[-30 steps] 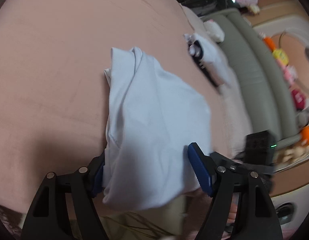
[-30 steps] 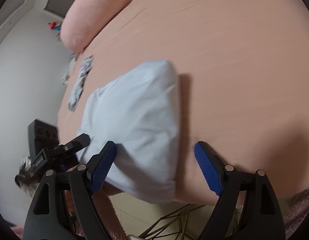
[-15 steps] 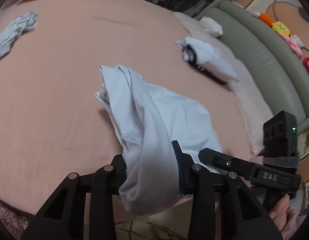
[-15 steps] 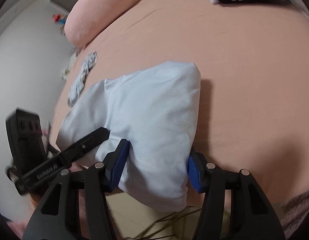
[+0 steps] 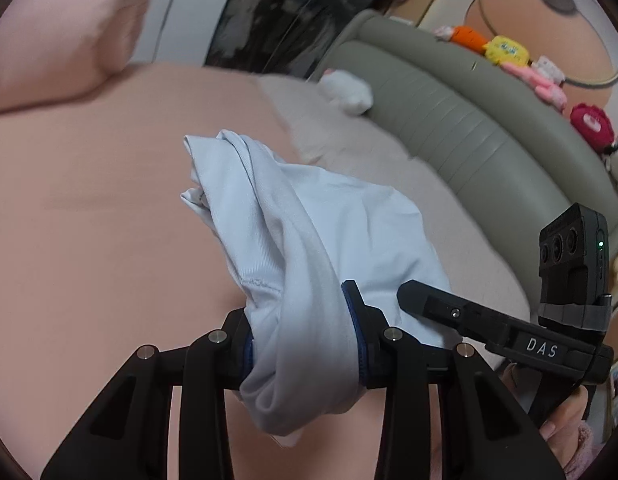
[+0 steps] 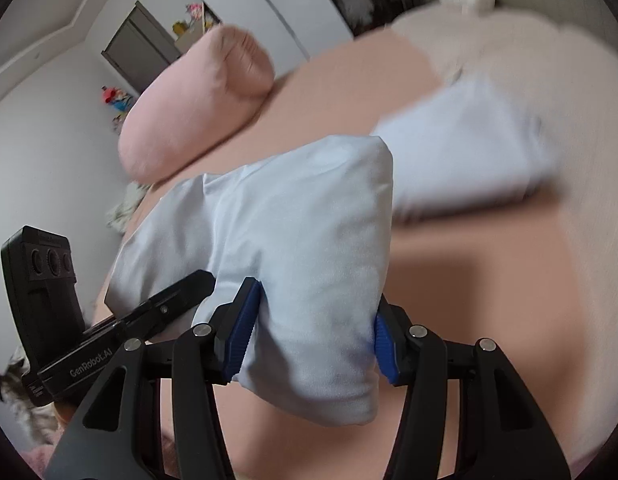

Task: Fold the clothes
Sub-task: 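Carry the bundle onto the white navy-trimmed garment and release it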

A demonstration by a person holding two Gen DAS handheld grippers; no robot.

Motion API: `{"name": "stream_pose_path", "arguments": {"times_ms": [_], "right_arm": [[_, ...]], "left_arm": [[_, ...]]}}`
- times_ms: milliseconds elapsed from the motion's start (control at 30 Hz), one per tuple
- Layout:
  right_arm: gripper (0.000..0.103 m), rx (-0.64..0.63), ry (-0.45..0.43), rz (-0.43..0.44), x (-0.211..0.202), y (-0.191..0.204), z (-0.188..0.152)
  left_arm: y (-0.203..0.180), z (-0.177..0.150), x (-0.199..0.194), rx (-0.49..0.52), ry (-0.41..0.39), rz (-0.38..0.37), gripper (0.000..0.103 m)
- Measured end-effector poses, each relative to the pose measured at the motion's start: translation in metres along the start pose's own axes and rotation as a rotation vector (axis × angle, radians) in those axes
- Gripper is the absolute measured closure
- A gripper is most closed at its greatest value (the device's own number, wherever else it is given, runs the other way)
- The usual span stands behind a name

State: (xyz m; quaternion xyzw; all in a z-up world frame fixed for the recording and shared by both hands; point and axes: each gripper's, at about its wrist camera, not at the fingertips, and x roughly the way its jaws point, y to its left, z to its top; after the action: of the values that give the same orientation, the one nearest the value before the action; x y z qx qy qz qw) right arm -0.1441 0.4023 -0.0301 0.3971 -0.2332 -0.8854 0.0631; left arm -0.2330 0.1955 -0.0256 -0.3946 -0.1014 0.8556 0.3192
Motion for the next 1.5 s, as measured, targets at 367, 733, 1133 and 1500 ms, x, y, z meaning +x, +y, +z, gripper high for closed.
{"name": "stream_pose_path", "arguments": {"times_ms": [367, 733, 1133, 1500], "right_arm": [[0.046, 0.024, 0.013, -0.272, 0.062, -0.140, 0.125], [0.040, 0.034, -0.073, -0.265, 0.047, -0.165, 0.108], [0.017, -0.052, -0.059, -0.426, 0.031, -0.129, 0.107], [0.011, -0.158, -0.062, -0.363, 0.021, 0.017, 0.076]], "left_arm": [[0.017, 0.048, 0.210, -0.122, 0.231, 0.017, 0.049], [-0.005, 0.062, 0.184, 0.075, 0.040, 0.050, 0.049], [0.061, 0.075, 0.131, -0.063, 0.054, 0.160, 0.032], [0.109, 0.066, -0.021, 0.039, -0.010, 0.409, 0.028]]}}
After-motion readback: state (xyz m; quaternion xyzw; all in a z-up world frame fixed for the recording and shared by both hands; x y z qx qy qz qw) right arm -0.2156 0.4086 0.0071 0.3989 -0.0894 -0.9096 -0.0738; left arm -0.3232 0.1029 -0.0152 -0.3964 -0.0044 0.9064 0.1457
